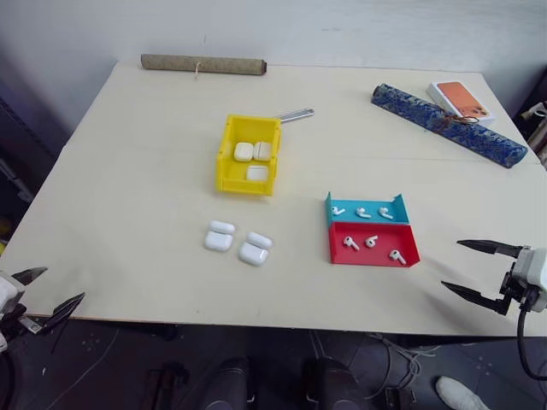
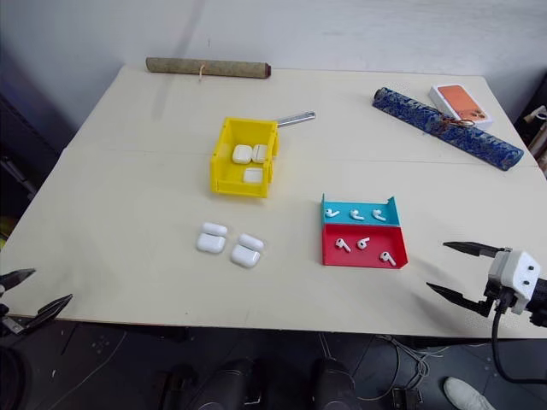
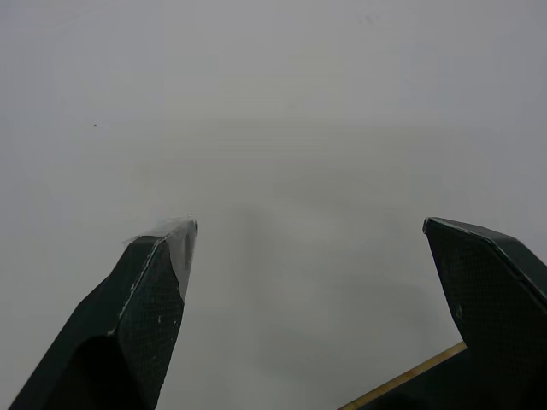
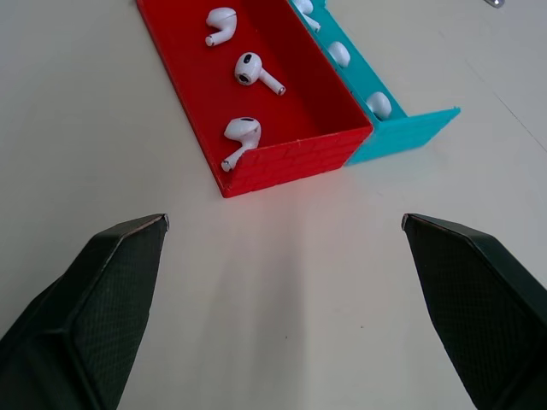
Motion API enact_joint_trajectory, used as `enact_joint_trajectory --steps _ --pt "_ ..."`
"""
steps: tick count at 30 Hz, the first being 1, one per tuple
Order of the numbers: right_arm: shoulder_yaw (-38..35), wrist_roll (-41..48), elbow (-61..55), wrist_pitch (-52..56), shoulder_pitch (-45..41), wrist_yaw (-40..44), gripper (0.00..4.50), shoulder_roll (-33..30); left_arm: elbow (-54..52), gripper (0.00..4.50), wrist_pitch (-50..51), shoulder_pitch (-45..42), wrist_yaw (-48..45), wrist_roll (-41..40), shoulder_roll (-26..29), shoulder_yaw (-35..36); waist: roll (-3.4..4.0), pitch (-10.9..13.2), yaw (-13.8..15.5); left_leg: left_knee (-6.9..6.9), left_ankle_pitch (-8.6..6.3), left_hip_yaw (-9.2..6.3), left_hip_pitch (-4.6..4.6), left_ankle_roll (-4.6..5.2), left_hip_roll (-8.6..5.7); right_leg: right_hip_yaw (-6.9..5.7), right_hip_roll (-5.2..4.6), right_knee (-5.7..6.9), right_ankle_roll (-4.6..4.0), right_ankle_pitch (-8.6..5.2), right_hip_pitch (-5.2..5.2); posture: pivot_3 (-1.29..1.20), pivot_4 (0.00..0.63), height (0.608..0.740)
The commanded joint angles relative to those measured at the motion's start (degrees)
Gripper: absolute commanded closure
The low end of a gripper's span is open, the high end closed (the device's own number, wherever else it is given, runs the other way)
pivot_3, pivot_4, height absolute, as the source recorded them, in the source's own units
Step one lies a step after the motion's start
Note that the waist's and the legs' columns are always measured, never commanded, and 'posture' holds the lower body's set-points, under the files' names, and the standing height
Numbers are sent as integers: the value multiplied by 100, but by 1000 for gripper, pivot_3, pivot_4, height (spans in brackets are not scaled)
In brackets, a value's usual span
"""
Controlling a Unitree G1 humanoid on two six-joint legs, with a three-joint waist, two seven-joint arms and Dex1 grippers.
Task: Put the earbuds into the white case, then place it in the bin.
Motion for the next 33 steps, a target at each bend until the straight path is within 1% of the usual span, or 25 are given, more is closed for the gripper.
enact_joint_trajectory --steps 1,4,7,10,13,14,16,17,19,20,21,23,25,26,27,28,30,31,33 --pt "-139 127 116 -125 -9 185 0 -63 -269 22 19 39 43 -116 -51 90 0 0 10 0 0 0 0 0 0 0 0 -1 0 0 0 0 150 740" --pt "-219 503 -60 11 -91 359 0 130 -440 22 243 9 82 -251 -111 121 0 0 2 -1 -1 1 0 1 0 0 2 -2 0 0 0 0 150 740" --pt "-191 1031 -730 478 -30 484 0 357 -632 22 672 15 -124 -579 -3 181 0 1 -6 1 0 0 0 3 7 0 7 -2 0 0 1 0 150 740" --pt "-107 1558 -1788 706 203 464 0 814 -768 22 1949 -50 31 -989 335 393 -1 1 -6 0 1 -1 1 2 13 1 11 1 -3 -1 0 0 150 740" --pt "-39 1861 -2494 719 341 512 0 1243 -909 22 3094 -22 373 -1048 630 521 2 2 4 0 1 -3 1 2 17 1 15 4 -6 -2 -1 0 150 740" --pt "-29 1935 -2656 705 351 518 0 1372 -1000 22 3462 18 420 -1070 737 558 2 2 4 -1 0 -2 1 2 16 2 15 2 -6 -2 -1 0 150 740" --pt "75 1960 -2851 690 368 620 0 1550 -1402 22 4827 102 492 -1392 1109 687 2 4 2 -1 6 0 1 18 14 6 15 -1 -5 -2 0 0 150 740" --pt "88 1941 -2849 706 346 598 0 1600 -1640 22 5340 96 478 -1571 1265 718 -2 3 4 -1 4 0 1 19 14 7 16 0 -5 -2 0 0 150 740" --pt "83 1913 -2812 702 319 589 0 1633 -2034 22 5887 -54 512 -1791 1416 719 -2 4 34 1 2 -2 1 16 14 13 16 -2 -5 -2 1 0 150 740" --pt "79 1884 -2778 692 309 592 0 1632 -2264 22 6212 -284 646 -1933 1506 635 1 6 40 2 -11 -2 1 -7 12 18 15 -3 -5 -2 1 0 150 740" --pt "80 1847 -2713 673 294 600 0 1633 -2493 22 6526 -551 803 -2079 1591 513 5 8 61 2 -11 -2 1 -8 11 19 14 -4 -6 -2 1 0 150 740" --pt "92 1793 -2575 637 270 665 0 1622 -2982 22 7518 -1494 1365 -2445 1658 56 5 8 118 2 -10 -4 1 -13 11 19 17 -3 -7 -3 0 0 150 740" --pt "95 1769 -2432 597 239 732 0 1620 -3434 22 8544 -2596 1888 -2695 1458 -526 8 9 153 3 -5 -7 3 -17 11 19 19 2 -8 -4 2 0 150 740" --pt "95 1766 -2383 577 226 758 0 1623 -3594 22 8942 -3016 2061 -2738 1329 -738 9 9 155 4 -2 -8 4 -16 11 19 21 2 -8 -3 6 0 150 740" --pt "94 1772 -2353 563 218 778 0 1619 -3676 22 9150 -3259 2203 -2796 1248 -861 9 9 146 6 -1 -7 5 -15 10 21 22 6 -8 -3 7 0 150 740" --pt "105 1745 -2282 510 203 790 0 1637 -3795 22 9249 -3729 2762 -2792 719 -1120 11 8 139 5 14 -5 5 9 9 21 25 27 -7 -3 8 0 150 740" --pt "122 1705 -2151 414 196 810 0 1668 -4025 22 9273 -4308 3700 -2756 -130 -1544 18 4 138 7 17 0 14 12 8 26 33 40 -6 -2 11 0 150 740" --pt "133 1693 -2094 358 208 819 0 1680 -4175 22 9273 -4466 4111 -2695 -523 -1731 13 6 139 11 19 0 14 9 9 26 41 43 -6 -3 11 0 150 740" --pt "164 1676 -1986 245 252 827 0 1698 -4413 22 9273 -4530 4810 -2537 -1103 -2021 4 8 126 13 25 0 10 4 14 30 52 42 -6 -3 10 0 150 740"
